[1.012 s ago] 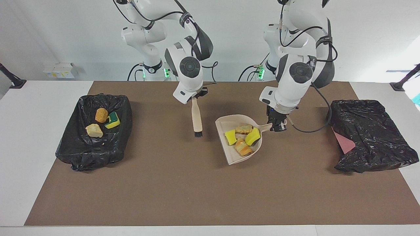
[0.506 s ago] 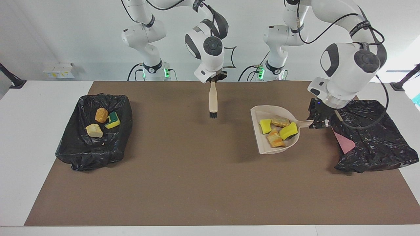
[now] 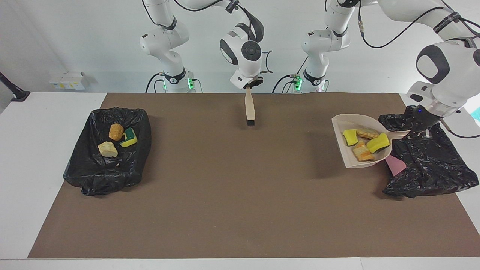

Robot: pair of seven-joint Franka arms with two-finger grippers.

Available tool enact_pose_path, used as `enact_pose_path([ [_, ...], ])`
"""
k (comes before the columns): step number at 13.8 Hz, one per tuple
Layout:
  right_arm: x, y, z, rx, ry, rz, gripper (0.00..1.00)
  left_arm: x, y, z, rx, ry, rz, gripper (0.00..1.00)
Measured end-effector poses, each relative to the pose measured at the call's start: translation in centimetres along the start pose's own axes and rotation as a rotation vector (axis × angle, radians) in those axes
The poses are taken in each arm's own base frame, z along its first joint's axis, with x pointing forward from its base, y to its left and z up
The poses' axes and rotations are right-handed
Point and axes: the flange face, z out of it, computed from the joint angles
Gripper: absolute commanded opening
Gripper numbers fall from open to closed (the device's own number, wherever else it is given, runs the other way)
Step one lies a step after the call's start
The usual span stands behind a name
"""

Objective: Sweep and dump trash in bin
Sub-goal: 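Tip the dustpan into the bag with the left gripper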

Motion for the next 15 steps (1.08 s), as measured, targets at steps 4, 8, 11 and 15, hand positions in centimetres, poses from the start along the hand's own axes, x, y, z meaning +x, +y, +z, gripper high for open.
enact_pose_path([
  [4,-0.2,-0.1,2.2,0.021,0.019,0.005,0.0,-8.7,2.9,-0.6,-0.016,-0.106,-0.037,0.0],
  [8,-0.4,-0.1,3.6,0.029,0.037,0.006,0.08,-14.9,3.6,-2.3,0.06,-0.278,-0.049,0.0],
  [11,-0.4,0.1,4.0,0.024,0.032,0.007,0.25,-16.1,3.1,-2.9,0.053,-0.456,0.007,0.0],
  [15,-0.3,0.3,4.5,0.017,0.025,0.008,0.35,-14.5,1.8,-3.4,0.013,-0.665,0.025,0.0],
])
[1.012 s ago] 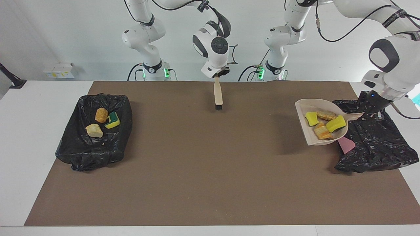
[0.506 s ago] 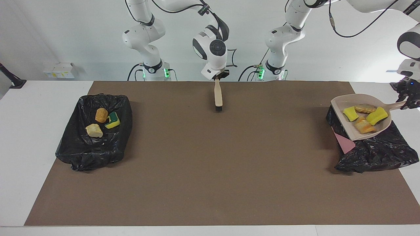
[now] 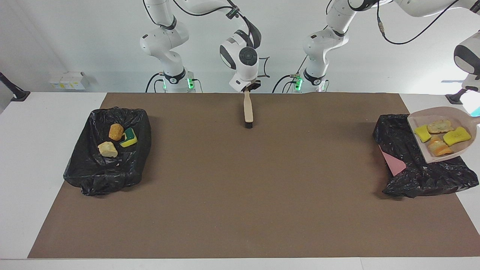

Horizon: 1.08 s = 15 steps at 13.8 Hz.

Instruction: Sweep and dump trash in bin

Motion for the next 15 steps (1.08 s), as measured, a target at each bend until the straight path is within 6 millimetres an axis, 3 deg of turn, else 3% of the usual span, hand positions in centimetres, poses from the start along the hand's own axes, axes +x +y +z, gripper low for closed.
enact_pose_path([
  [3,0.2,0.0,0.2,0.0,-0.001,0.003,0.59,1.0,-0.9,-1.0,-0.004,-0.101,0.023,0.0],
  [5,0.8,0.0,-0.2,0.011,0.003,0.011,0.67,0.6,-0.8,-2.0,-0.001,-0.155,0.039,0.0],
  [8,3.3,-0.1,-2.5,0.06,0.019,0.044,0.76,-0.2,-0.5,-4.2,0.018,-0.234,0.054,0.0],
  [10,5.4,0.6,-5.0,0.106,0.044,0.079,0.81,-0.6,-0.4,-4.9,0.023,-0.277,0.04,0.0],
  [12,8.3,2.7,-8.5,0.139,0.104,0.117,0.9,-0.6,-0.4,-5.1,0.026,-0.285,0.027,0.0],
  [15,13.4,9.0,-15.2,0.142,0.252,0.183,1.0,0.1,-0.8,-6.2,0.037,-0.295,0.025,0.0],
])
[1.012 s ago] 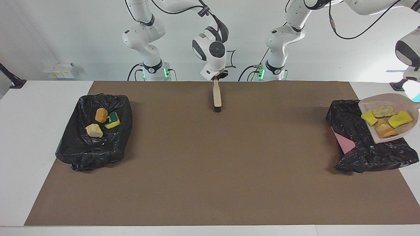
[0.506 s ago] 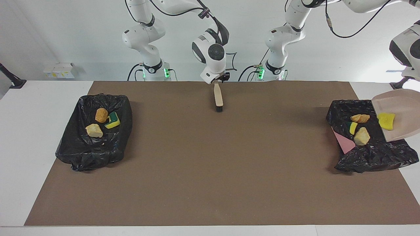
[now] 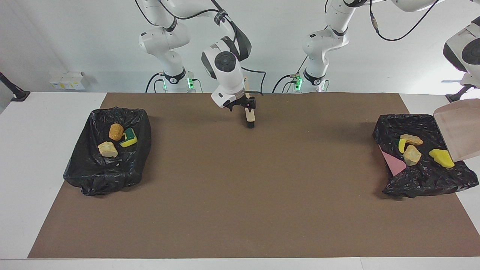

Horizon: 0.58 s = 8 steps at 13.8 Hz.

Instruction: Sweep and dump trash in bin

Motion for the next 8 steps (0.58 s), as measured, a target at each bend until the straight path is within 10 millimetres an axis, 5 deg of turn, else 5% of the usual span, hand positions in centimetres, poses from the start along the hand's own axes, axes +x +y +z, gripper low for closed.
enact_pose_path([
  [4,7.9,7.6,-6.5,-0.018,0.147,-0.033,1.0,1.5,-0.1,-3.4,-0.069,0.045,-0.03,0.0],
  [8,11.2,12.9,-12.5,-0.05,0.185,-0.09,1.0,4.5,-0.5,-5.9,-0.112,0.192,-0.056,0.0],
])
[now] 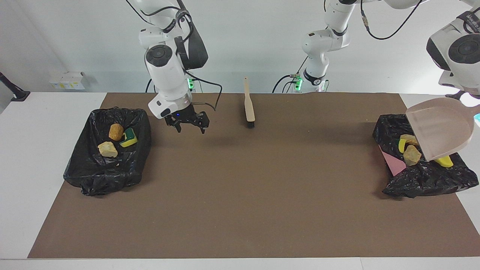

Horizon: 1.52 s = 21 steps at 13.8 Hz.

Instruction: Sweep and dump trash in bin

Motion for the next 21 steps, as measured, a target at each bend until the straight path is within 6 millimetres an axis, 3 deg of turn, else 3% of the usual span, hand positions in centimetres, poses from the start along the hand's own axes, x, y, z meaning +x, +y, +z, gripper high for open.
enact_pose_path([
  [3,1.2,2.8,-4.9,-0.003,0.013,0.015,1.0,2.9,0.3,-1.6,-0.058,0.123,-0.09,0.0],
  [7,0.7,3.3,-10.0,-0.016,-0.018,0.022,1.0,5.9,0.6,-2.2,-0.1,0.325,-0.197,0.0],
  [9,0.1,3.8,-12.2,-0.042,-0.045,0.024,1.0,8.9,1.2,-3.5,-0.132,0.396,-0.284,0.0],
  [12,-0.6,4.6,-13.8,-0.104,-0.077,0.027,1.0,14.8,3.1,-7.0,-0.198,0.465,-0.424,0.0],
  [18,-2.1,6.1,-15.5,-0.119,-0.122,0.054,1.0,25.5,6.8,-17.6,-0.314,0.554,-0.728,0.0],
  [21,-2.8,5.9,-15.9,-0.116,-0.129,0.05,1.0,30.1,8.4,-21.6,-0.389,0.594,-0.869,0.0],
])
